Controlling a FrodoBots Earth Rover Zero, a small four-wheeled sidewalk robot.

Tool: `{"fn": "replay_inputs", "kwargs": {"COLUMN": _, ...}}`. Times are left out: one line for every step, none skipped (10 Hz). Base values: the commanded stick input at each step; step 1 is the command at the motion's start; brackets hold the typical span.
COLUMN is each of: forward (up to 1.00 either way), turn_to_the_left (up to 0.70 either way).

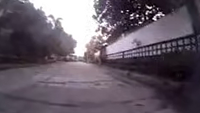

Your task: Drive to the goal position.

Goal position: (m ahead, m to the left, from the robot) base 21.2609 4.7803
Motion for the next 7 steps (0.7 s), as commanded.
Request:
{"fn": "replay_inputs", "kwargs": {"forward": 0.7, "turn_to_the_left": 0.0}}
{"fn": "replay_inputs", "kwargs": {"forward": 0.7, "turn_to_the_left": 0.0}}
{"fn": "replay_inputs", "kwargs": {"forward": 0.7, "turn_to_the_left": 0.0}}
{"fn": "replay_inputs", "kwargs": {"forward": 0.7, "turn_to_the_left": 0.0}}
{"fn": "replay_inputs", "kwargs": {"forward": 0.7, "turn_to_the_left": 0.0}}
{"fn": "replay_inputs", "kwargs": {"forward": 0.7, "turn_to_the_left": 0.0}}
{"fn": "replay_inputs", "kwargs": {"forward": 0.7, "turn_to_the_left": 0.0}}
